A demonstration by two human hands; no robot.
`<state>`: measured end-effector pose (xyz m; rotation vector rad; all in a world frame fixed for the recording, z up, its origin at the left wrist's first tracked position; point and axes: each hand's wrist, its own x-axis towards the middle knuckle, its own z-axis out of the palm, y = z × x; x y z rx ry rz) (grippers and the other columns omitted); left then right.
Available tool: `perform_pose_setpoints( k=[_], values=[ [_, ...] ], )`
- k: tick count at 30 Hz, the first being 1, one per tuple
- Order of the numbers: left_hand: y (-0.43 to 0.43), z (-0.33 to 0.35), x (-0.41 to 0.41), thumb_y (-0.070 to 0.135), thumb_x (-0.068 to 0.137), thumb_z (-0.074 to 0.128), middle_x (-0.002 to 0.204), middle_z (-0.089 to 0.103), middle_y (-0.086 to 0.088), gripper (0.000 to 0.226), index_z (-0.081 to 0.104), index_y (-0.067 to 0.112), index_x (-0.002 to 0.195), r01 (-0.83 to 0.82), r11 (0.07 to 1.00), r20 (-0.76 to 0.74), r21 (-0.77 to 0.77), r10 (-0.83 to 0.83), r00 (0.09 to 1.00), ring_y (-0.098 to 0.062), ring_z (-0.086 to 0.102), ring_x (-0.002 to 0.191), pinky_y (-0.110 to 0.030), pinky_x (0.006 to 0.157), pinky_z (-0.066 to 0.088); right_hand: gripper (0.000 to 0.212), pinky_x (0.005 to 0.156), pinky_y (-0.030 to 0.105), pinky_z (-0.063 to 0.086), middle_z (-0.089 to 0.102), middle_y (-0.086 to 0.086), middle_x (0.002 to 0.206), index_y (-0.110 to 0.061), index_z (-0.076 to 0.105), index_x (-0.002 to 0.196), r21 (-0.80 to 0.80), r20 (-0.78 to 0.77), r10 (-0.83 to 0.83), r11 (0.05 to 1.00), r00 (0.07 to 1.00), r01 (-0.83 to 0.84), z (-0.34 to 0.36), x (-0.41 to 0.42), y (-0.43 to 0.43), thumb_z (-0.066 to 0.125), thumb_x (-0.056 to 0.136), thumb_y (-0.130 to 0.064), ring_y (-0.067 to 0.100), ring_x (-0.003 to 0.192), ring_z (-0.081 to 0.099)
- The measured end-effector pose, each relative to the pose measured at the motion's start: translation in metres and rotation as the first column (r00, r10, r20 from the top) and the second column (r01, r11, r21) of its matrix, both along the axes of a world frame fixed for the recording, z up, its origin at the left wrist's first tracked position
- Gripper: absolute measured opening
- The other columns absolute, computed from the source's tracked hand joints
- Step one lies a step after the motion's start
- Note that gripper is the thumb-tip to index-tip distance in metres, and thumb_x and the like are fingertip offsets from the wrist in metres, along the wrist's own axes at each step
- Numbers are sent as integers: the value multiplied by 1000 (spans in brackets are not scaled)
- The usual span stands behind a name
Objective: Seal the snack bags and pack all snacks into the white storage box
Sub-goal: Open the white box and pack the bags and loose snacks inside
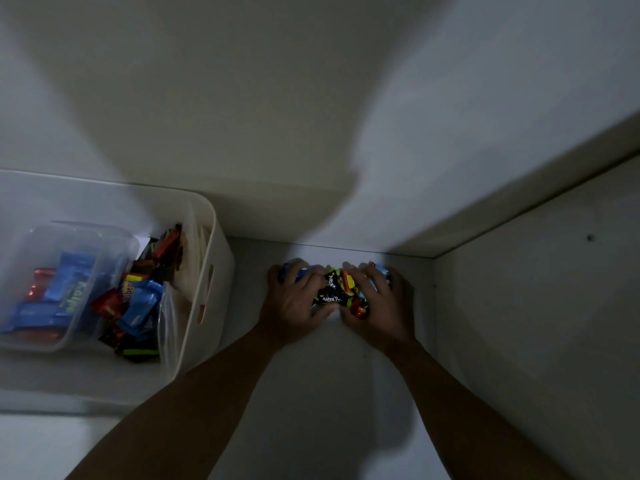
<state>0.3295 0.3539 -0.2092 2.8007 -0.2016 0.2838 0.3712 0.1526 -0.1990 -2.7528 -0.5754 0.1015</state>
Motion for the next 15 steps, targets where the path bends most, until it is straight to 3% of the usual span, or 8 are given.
perform_pose_setpoints(
  k=[4, 7, 10, 15],
  values=[
    [-2, 2, -1, 64, 93, 45, 120, 62, 9, 51, 57, 31, 130, -1, 999, 0, 48, 1, 1000, -21, 56, 111, -45, 87, 36, 66, 89, 41, 42, 52, -13, 139, -43, 52, 136, -41, 33, -3, 999, 999, 4, -2, 1, -1, 59, 76, -68, 30, 118, 45],
    [-2, 1, -2, 61, 93, 47, 111, 62, 7, 42, 63, 32, 119, -64, 998, -20, 28, 65, 998, -21, 58, 105, -44, 85, 36, 64, 85, 41, 46, 51, -12, 137, -42, 51, 136, -77, 39, 59, 995, 998, -56, -1, 7, -5, 54, 80, -73, 29, 112, 47],
    [-1, -2, -4, 59, 93, 48, 107, 63, 6, 39, 65, 30, 112, -119, 993, -8, -10, 119, 993, -23, 59, 102, -44, 84, 37, 62, 81, 40, 48, 55, -11, 132, -37, 57, 131, -15, 44, 86, 996, 995, -86, -1, 13, -7, 58, 79, -70, 28, 105, 50],
    [0, -2, -2, 59, 95, 43, 104, 63, 7, 41, 65, 26, 108, -172, 983, -11, -60, 172, 985, -22, 59, 99, -42, 83, 37, 54, 78, 32, 49, 62, -8, 121, -28, 67, 120, 149, 87, -119, 983, 989, 106, -2, 17, 2, 74, 72, -53, 24, 98, 54]
  ],
)
